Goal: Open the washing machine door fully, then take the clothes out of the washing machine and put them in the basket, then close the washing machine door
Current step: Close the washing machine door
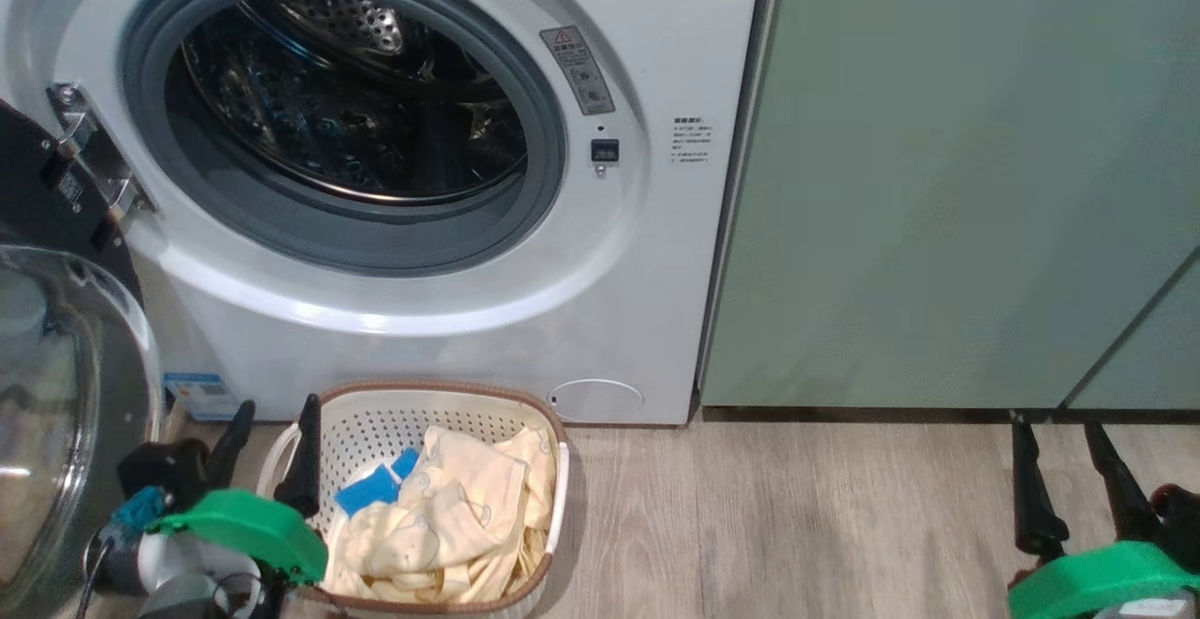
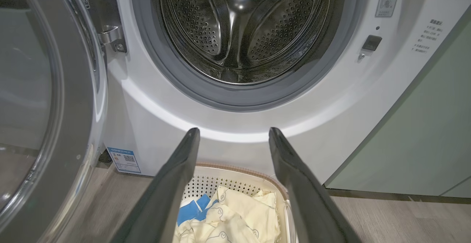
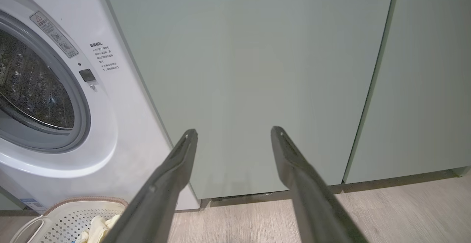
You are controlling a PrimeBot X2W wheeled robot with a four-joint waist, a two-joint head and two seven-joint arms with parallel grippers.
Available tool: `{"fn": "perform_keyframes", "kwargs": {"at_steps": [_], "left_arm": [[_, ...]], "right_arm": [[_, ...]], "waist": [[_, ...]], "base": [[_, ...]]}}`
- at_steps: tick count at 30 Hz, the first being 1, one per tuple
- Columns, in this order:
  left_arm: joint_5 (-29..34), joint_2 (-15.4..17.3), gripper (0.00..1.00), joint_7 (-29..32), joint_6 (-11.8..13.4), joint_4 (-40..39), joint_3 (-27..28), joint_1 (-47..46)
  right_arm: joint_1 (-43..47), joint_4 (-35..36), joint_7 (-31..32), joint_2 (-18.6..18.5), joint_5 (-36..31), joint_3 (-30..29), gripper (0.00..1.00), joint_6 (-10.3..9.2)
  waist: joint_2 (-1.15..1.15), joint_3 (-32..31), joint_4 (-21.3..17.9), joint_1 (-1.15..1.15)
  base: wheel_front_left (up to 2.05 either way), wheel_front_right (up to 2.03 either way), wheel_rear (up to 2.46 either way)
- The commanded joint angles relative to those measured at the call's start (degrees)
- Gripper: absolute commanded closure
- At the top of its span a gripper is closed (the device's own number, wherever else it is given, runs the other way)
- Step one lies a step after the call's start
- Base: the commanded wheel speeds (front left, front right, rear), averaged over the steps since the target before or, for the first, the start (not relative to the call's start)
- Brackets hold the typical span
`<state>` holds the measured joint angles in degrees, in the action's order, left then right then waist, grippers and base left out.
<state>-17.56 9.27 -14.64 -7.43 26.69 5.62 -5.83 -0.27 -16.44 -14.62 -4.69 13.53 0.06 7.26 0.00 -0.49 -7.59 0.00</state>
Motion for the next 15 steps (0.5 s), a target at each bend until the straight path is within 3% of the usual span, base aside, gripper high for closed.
{"fn": "perform_keyframes", "kwargs": {"at_steps": [1, 15], "left_arm": [[0.6, 0.9, 0.0, -0.4, -0.1, -1.8, 2.3, -1.5], [1.7, 0.6, 0.0, -0.4, -0.1, -2.4, 1.9, -1.5]], "right_arm": [[-1.5, 1.7, -0.4, -0.7, -0.4, 0.9, 0.0, 0.23], [-1.8, 1.6, -0.4, -0.7, -0.1, 0.9, 0.0, 0.23]], "waist": [[0.0, 0.1, 0.0, 0.0], [0.0, 0.1, -0.1, 0.0]], "base": [[0.0, 0.0, 0.0], [0.0, 0.0, 0.0]]}}
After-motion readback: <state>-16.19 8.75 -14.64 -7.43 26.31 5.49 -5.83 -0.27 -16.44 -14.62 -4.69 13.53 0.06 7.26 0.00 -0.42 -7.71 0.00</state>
